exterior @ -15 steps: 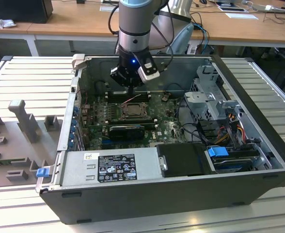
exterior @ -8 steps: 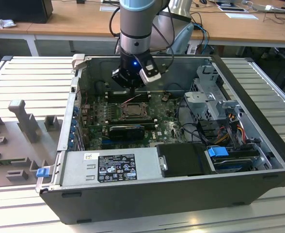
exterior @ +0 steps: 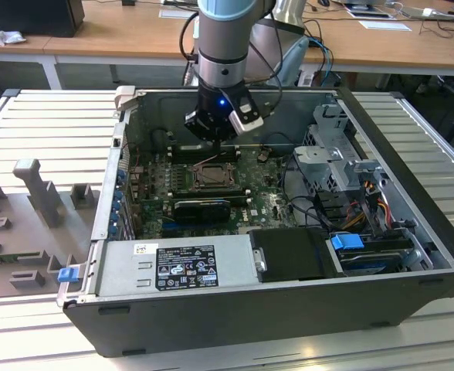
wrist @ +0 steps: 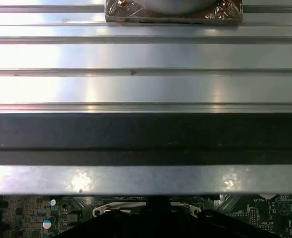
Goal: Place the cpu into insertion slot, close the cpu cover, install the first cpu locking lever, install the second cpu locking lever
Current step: 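Install the first cpu locking lever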
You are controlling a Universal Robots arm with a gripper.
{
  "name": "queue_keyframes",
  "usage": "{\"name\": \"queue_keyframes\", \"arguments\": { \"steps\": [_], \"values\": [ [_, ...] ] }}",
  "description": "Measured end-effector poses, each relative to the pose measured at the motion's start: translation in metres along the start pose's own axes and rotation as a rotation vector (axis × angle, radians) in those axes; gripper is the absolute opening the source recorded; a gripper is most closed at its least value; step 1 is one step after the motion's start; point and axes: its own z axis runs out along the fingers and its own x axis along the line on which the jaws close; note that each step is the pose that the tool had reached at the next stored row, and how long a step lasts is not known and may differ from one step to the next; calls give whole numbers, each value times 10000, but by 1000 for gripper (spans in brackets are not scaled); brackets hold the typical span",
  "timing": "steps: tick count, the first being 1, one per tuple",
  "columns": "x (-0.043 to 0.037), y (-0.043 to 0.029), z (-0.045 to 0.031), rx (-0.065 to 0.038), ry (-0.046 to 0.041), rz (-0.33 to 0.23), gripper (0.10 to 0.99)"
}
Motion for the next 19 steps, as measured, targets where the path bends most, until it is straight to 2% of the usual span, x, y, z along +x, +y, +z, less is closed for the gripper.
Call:
{"name": "queue_keyframes", "arguments": {
  "steps": [2,6,13,19],
  "values": [
    [-5,-3,30,0,14,-123,106],
    [-75,-11,101,-1,29,-245,106],
    [-83,-18,165,42,29,-246,106],
    [-91,-21,190,260,32,-248,106]
  ]
}}
